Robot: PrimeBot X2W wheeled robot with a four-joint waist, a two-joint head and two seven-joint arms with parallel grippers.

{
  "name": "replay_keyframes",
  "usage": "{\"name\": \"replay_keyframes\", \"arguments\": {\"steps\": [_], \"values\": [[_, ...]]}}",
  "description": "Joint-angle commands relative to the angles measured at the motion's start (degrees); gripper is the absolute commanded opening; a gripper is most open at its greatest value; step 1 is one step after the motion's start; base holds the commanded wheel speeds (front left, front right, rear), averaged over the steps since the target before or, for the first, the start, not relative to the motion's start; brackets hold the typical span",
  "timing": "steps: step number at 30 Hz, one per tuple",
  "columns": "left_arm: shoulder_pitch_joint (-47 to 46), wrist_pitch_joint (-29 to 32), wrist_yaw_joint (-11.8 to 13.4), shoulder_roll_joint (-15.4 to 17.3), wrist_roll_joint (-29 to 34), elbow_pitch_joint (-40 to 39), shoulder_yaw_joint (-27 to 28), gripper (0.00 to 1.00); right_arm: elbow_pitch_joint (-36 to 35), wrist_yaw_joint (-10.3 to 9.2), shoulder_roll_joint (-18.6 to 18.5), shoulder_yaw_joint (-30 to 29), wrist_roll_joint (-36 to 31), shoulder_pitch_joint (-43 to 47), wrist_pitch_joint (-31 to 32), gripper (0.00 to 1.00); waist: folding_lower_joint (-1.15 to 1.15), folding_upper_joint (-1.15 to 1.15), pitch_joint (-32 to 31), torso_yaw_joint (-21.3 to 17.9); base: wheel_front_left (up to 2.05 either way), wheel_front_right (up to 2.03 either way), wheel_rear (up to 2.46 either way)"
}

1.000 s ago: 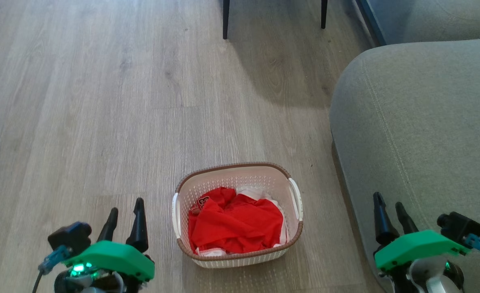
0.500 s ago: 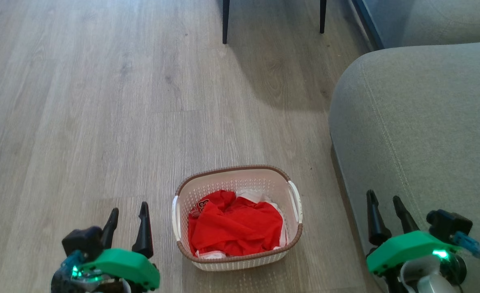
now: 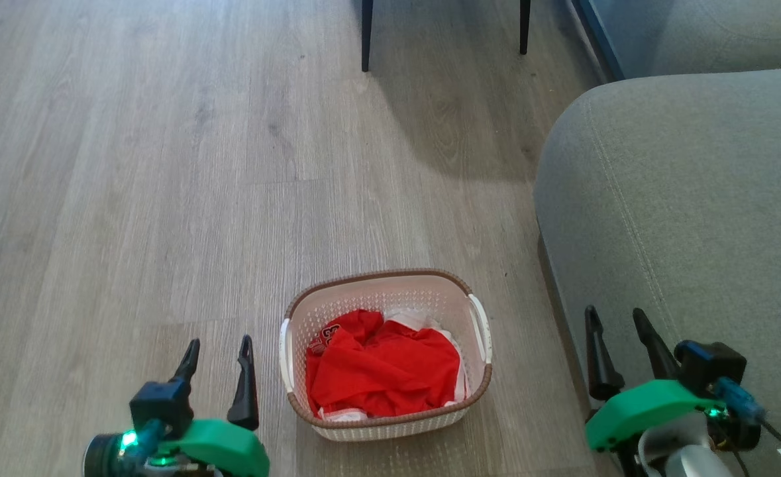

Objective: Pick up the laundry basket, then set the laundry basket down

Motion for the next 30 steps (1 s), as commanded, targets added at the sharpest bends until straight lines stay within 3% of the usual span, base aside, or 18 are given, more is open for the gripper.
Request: {"name": "replay_keyframes", "arguments": {"steps": [1,15,30], "values": [[-1.2,-0.9,0.5,0.8,1.7,-2.4,1.1,1.00,-2.3,-0.02,-0.7,1.5,-1.6,-1.7,-1.0,1.00,0.00,0.00,0.0,0.0,0.00,0.00,0.00],[-0.6,-3.2,1.2,0.5,11.3,-3.2,0.2,1.00,-2.7,-0.02,-0.8,3.4,-11.0,-2.0,-3.4,1.00,0.00,0.00,0.2,-0.1,0.00,0.00,0.00],[-0.6,-3.3,0.5,-0.1,11.8,-2.8,0.9,1.00,-2.2,-0.02,-0.8,3.3,-11.2,-2.1,-3.4,1.00,0.00,0.00,0.4,-0.1,0.00,0.00,0.00]]}}
